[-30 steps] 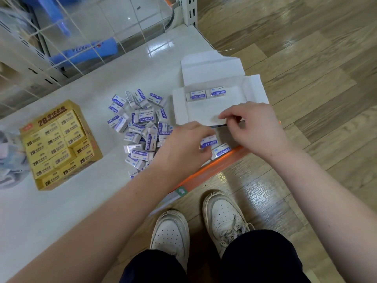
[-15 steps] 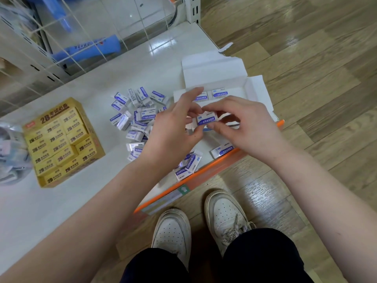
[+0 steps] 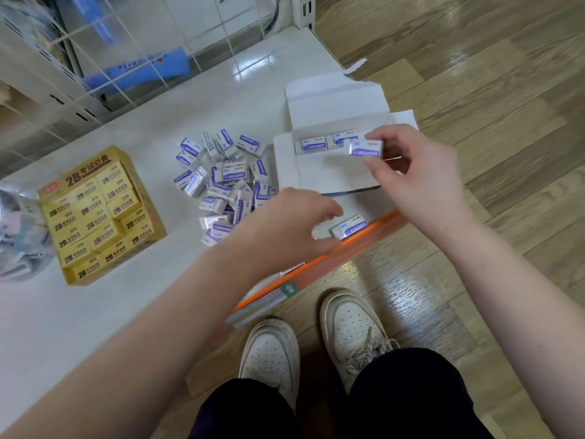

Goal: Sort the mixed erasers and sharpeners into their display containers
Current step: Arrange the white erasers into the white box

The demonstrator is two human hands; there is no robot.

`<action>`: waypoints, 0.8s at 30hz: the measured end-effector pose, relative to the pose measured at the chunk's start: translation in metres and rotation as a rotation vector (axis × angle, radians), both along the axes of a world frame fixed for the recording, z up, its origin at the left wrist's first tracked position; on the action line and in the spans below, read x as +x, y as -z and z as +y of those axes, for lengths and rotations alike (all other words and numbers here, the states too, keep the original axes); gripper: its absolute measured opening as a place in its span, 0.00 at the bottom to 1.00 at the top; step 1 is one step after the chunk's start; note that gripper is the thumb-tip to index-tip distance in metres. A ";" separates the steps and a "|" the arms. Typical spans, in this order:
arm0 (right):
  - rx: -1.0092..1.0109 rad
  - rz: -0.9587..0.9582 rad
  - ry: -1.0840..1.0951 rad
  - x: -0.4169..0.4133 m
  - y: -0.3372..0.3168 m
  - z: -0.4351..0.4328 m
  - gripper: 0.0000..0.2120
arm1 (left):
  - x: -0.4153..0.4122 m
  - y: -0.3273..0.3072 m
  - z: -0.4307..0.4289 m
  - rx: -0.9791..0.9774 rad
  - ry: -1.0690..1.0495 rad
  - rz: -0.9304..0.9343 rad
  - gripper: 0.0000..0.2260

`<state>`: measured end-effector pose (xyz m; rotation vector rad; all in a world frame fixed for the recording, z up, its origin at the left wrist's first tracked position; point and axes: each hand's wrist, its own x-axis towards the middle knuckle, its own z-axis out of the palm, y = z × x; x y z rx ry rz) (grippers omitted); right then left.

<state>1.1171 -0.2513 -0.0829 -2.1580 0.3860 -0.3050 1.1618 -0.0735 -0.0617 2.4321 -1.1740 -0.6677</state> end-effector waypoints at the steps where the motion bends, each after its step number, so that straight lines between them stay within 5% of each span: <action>1: 0.014 -0.013 0.017 0.000 0.000 -0.001 0.12 | -0.006 0.007 -0.006 0.059 0.022 -0.008 0.20; 8: 0.026 -0.012 0.009 0.000 0.005 0.003 0.12 | -0.009 0.018 -0.016 0.069 0.068 -0.002 0.25; 16: 0.060 -0.004 0.032 -0.004 0.006 -0.001 0.11 | 0.006 0.011 -0.016 0.124 0.132 0.016 0.16; 24: 0.055 0.028 0.024 -0.005 0.006 -0.002 0.11 | 0.009 0.009 -0.002 0.205 0.206 0.042 0.26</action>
